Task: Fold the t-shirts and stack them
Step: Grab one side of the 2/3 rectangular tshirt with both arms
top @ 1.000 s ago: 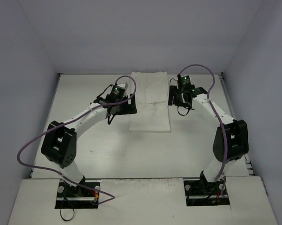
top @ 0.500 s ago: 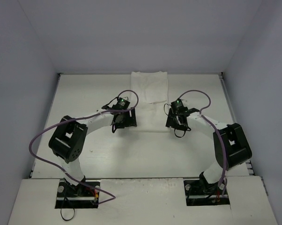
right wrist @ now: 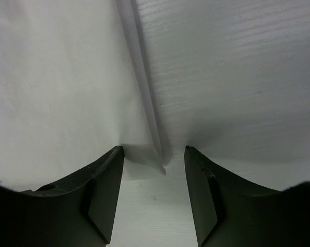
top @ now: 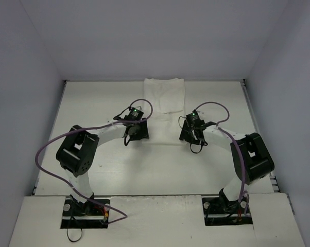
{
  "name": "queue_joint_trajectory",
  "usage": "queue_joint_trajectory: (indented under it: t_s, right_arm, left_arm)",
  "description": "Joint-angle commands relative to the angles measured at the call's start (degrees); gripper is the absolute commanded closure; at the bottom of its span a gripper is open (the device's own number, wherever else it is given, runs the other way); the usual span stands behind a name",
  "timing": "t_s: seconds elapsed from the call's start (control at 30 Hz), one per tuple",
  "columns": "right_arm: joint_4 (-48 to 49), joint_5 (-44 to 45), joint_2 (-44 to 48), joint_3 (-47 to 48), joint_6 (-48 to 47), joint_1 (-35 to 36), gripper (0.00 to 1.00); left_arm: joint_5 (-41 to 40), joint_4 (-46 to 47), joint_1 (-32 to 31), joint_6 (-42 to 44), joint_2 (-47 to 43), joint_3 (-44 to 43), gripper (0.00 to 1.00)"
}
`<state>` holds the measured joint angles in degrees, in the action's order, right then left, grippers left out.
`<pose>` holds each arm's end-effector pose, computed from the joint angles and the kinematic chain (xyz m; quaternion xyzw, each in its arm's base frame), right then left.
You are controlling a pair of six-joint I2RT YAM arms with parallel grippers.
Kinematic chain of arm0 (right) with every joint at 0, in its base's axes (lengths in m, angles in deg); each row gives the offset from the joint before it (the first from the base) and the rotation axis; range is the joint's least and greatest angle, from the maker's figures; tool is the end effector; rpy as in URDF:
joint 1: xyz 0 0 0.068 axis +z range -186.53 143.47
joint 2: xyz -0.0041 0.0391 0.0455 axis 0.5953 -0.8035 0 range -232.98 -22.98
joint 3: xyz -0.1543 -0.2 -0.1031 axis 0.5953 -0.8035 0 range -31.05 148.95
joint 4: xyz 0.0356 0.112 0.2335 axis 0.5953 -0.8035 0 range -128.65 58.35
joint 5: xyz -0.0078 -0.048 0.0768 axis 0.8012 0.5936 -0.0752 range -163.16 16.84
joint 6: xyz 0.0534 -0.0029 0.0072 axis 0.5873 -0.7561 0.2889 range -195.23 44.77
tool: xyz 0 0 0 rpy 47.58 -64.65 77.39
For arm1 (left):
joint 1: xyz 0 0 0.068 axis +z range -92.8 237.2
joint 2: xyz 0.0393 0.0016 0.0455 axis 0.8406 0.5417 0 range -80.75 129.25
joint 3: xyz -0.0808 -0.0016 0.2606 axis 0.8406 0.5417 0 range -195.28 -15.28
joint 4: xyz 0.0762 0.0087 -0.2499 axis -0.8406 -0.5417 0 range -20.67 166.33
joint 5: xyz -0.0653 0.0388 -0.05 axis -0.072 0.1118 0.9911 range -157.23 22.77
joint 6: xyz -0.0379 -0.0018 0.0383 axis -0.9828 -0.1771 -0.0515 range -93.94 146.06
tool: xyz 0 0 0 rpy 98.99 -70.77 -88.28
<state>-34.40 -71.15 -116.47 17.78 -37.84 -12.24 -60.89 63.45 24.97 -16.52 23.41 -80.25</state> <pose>0.2983 0.1331 0.1669 0.1126 0.9248 0.1721 0.3202 0.3190 -0.2058 0.1750 -0.0673 0.9420 -0.2387 0.2260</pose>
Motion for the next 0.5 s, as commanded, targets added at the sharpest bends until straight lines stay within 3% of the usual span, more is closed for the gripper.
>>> queue_joint_trajectory:
  t_s: [0.0, 0.2, 0.37, 0.47]
  right_arm:
    - [0.38, 0.14, -0.19, -2.02, 2.81, 0.94, 0.52]
    - [0.29, -0.43, -0.76, -4.22, 5.28, 2.34, 0.55]
    - [0.17, 0.54, -0.10, -7.12, 7.09, 2.95, 0.65]
    - [0.29, 1.30, -0.21, -8.22, 7.41, 2.98, 0.74]
  left_arm:
    - [0.08, 1.24, 0.15, -0.70, -1.33, 1.42, 0.55]
    - [0.53, 1.44, -0.18, -0.68, -1.45, 2.79, 0.77]
    - [0.34, 1.48, -0.47, -0.31, -2.29, 4.70, 0.86]
    - [0.55, 1.78, -0.47, -0.07, -2.12, 5.50, 0.98]
